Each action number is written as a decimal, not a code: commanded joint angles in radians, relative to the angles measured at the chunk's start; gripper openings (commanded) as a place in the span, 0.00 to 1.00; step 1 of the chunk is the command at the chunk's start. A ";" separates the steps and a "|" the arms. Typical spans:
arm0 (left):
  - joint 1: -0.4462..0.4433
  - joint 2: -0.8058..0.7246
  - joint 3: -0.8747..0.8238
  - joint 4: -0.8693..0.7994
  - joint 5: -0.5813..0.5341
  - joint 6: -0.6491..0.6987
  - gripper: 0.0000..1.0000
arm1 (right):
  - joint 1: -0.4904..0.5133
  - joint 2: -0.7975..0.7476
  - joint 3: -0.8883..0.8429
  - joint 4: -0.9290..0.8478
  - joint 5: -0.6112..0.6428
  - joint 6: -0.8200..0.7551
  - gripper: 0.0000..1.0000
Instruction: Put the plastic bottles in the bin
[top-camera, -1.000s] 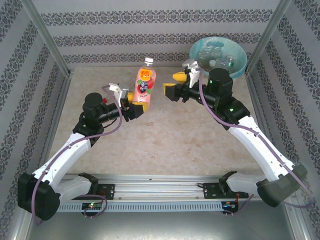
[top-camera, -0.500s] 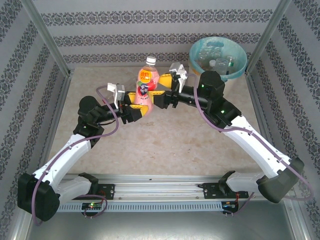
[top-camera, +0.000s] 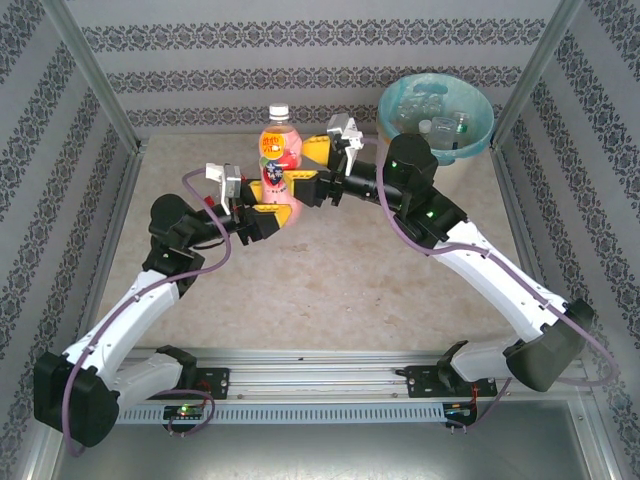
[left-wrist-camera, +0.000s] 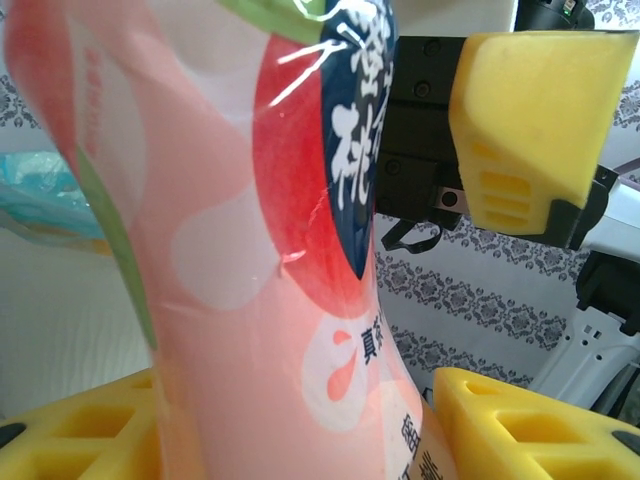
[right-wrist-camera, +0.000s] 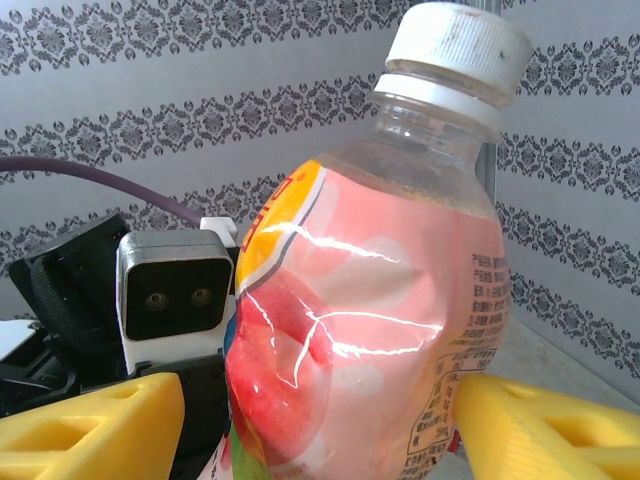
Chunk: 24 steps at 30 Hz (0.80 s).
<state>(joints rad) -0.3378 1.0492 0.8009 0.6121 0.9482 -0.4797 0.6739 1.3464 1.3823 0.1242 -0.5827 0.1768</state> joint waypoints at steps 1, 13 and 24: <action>-0.023 -0.045 0.009 0.020 0.098 0.048 0.54 | 0.035 0.003 0.004 0.007 0.022 -0.007 0.75; -0.023 -0.027 0.007 0.080 0.114 0.013 0.54 | 0.024 0.019 0.028 -0.013 -0.046 0.015 0.84; -0.024 -0.016 -0.010 0.117 0.125 -0.010 0.55 | 0.022 0.070 0.060 0.088 -0.278 0.101 0.56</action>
<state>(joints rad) -0.3523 1.0344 0.8005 0.6582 1.0412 -0.4808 0.6910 1.4155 1.4109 0.1616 -0.7666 0.2588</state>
